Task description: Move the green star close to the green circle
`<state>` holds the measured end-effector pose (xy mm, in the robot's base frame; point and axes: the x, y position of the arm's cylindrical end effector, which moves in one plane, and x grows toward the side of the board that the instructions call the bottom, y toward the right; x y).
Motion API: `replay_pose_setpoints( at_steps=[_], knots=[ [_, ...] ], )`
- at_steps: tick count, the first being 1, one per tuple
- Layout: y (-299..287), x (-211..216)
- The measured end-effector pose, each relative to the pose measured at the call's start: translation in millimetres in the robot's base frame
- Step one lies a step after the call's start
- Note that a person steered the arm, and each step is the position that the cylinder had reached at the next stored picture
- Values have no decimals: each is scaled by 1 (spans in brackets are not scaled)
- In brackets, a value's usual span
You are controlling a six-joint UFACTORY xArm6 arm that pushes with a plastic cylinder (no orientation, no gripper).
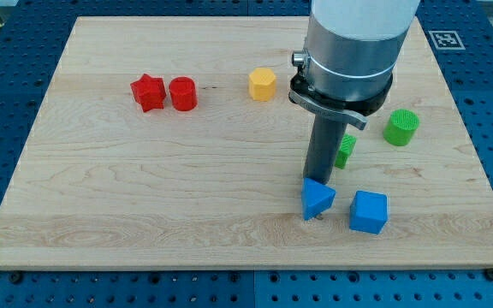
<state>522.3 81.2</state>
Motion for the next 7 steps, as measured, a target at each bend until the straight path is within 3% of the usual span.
replay_pose_setpoints(
  at_steps=[2,4,6,7],
  knots=[
    [15,-2],
    [41,-47],
    [-5,-65],
    [10,-78]
  ],
)
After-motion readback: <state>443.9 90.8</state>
